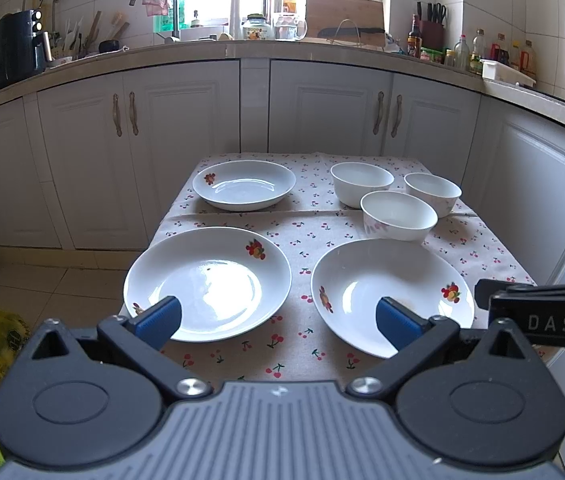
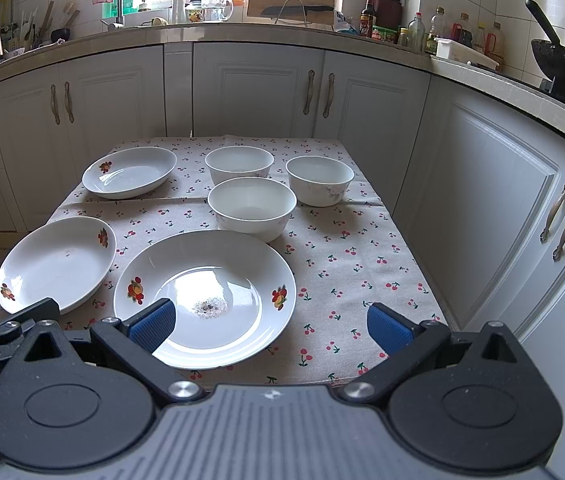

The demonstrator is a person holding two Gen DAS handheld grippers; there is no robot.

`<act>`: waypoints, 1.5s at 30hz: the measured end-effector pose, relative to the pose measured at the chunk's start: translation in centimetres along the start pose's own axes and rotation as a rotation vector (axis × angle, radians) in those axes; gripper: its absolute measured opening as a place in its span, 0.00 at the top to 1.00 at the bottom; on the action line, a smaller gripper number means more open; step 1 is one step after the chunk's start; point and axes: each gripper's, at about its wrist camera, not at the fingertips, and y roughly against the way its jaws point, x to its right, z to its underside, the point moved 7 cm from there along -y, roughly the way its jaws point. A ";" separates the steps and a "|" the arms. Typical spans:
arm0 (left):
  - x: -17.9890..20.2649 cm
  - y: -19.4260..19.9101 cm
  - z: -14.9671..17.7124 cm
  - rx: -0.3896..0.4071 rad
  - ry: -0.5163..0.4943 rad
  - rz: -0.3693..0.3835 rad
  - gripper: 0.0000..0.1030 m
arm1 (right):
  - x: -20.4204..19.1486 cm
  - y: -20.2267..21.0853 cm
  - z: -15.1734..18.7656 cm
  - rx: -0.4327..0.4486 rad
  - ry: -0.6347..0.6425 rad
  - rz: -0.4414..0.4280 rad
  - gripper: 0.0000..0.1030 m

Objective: Organize plates and bowls

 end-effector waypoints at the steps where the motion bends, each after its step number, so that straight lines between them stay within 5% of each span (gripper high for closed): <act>1: 0.0 0.0 0.0 0.000 0.000 0.000 0.01 | 0.0 0.0 0.0 0.000 0.001 0.001 0.00; 45: -0.1 -0.2 0.2 0.008 0.002 0.012 0.01 | 0.2 0.2 -0.2 0.014 0.002 0.009 0.00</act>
